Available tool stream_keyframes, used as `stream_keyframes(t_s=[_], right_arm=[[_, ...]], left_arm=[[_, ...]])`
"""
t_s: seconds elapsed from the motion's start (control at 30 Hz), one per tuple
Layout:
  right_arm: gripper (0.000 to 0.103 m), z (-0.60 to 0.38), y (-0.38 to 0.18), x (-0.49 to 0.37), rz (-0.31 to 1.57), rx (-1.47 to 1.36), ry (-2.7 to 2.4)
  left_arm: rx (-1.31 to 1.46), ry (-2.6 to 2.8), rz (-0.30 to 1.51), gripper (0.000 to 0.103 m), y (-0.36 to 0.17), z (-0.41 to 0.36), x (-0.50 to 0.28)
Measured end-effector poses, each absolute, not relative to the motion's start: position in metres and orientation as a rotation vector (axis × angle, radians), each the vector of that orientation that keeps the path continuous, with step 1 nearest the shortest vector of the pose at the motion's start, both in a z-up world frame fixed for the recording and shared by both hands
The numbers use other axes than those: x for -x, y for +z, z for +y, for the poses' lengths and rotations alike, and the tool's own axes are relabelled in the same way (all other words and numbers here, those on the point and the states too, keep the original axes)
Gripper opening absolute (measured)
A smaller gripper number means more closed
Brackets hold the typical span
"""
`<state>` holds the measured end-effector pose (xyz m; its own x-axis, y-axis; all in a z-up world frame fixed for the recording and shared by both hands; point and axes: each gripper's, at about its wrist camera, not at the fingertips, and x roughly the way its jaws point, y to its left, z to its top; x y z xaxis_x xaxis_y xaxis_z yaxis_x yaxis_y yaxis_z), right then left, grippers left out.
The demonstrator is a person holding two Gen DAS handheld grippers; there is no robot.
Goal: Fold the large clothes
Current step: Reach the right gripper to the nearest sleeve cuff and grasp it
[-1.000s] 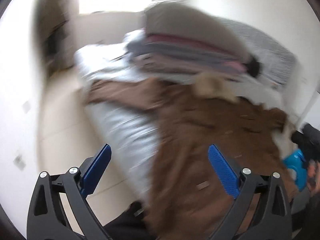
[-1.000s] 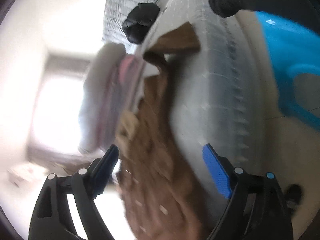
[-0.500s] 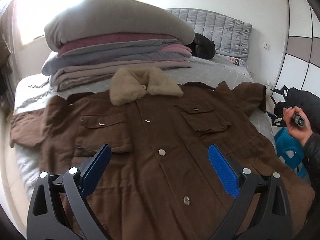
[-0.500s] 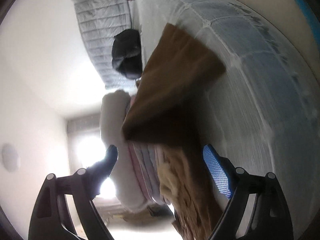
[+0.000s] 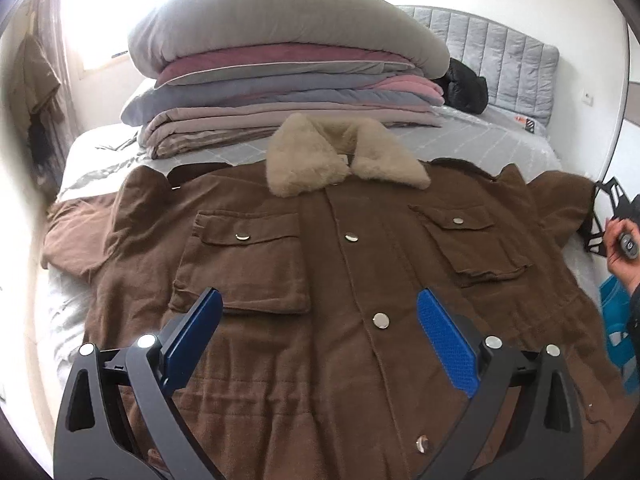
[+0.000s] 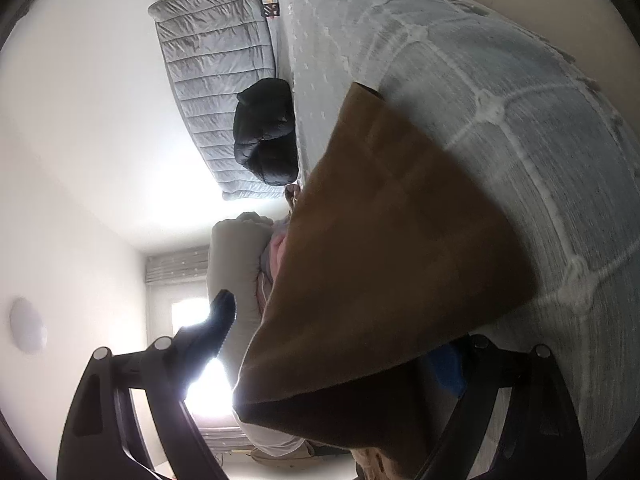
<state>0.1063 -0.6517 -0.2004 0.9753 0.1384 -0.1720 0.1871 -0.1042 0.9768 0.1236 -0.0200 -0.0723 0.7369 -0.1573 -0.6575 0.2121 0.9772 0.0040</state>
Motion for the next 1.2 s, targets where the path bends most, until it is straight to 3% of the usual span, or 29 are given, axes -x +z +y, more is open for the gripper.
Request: stream_keyframes(t_s=[0.53, 1.0, 1.2], right_arm=[[0.085, -0.64, -0.211, -0.113, 0.22, -1.756, 0.093], [0.084, -0.661, -0.178, -0.106, 0.157, -1.61, 0.062], [0.083, -0.666, -0.206, -0.098, 0.176, -1.706, 0.03]], left_arm=[[-0.118, -0.201, 0.778, 0.094, -0.089, -0.029, -0.132], [-0.094, -0.217, 0.808, 0.094, -0.098, -0.035, -0.143], [-0.087, -0.22, 0.82, 0.094, -0.1, -0.034, -0.144]])
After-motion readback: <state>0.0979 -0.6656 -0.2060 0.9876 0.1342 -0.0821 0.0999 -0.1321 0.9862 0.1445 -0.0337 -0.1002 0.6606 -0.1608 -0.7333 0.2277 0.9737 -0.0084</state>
